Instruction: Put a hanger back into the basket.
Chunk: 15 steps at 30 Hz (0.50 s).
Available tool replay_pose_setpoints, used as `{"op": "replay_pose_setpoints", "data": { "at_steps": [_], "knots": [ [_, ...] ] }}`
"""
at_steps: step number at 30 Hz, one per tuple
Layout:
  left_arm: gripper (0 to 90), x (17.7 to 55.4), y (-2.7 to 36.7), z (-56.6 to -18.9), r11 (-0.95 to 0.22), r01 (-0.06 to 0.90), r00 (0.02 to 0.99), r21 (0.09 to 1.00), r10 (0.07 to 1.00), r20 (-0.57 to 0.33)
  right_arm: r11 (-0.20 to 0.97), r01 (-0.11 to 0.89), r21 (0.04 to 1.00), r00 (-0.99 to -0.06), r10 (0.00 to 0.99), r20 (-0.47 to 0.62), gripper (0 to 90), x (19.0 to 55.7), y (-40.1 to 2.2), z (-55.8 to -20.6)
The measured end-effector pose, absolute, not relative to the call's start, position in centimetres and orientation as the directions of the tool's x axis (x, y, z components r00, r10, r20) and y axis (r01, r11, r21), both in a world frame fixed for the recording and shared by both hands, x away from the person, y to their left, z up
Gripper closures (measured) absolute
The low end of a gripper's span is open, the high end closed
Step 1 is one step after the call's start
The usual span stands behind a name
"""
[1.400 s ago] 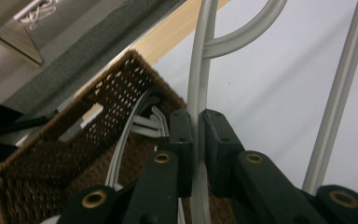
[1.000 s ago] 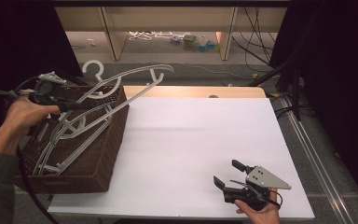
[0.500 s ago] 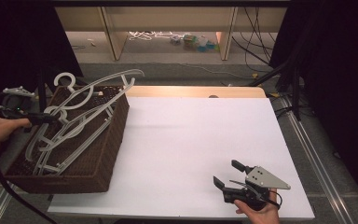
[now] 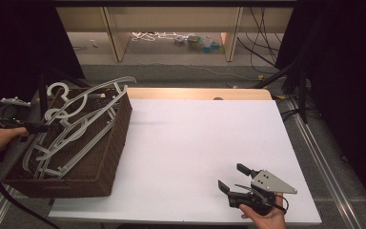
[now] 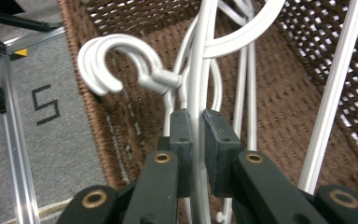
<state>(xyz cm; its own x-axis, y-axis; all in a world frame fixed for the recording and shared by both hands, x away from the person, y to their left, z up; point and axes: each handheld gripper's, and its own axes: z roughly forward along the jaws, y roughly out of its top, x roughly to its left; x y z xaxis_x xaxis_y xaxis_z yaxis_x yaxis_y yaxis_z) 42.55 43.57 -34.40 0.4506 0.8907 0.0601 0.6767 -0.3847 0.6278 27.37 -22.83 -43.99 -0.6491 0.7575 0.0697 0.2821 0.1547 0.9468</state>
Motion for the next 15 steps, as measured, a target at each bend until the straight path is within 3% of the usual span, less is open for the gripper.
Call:
{"op": "replay_pose_setpoints", "data": {
  "at_steps": [15],
  "knots": [
    [82.3, 41.9, 45.7, -35.9, -0.339, 0.725, 0.389, 0.599, 0.920, 0.049, 0.149, 0.280, 0.948, -0.647, 0.759, 0.072, 15.9, 27.4, -22.7, -44.1]
  ]
}}
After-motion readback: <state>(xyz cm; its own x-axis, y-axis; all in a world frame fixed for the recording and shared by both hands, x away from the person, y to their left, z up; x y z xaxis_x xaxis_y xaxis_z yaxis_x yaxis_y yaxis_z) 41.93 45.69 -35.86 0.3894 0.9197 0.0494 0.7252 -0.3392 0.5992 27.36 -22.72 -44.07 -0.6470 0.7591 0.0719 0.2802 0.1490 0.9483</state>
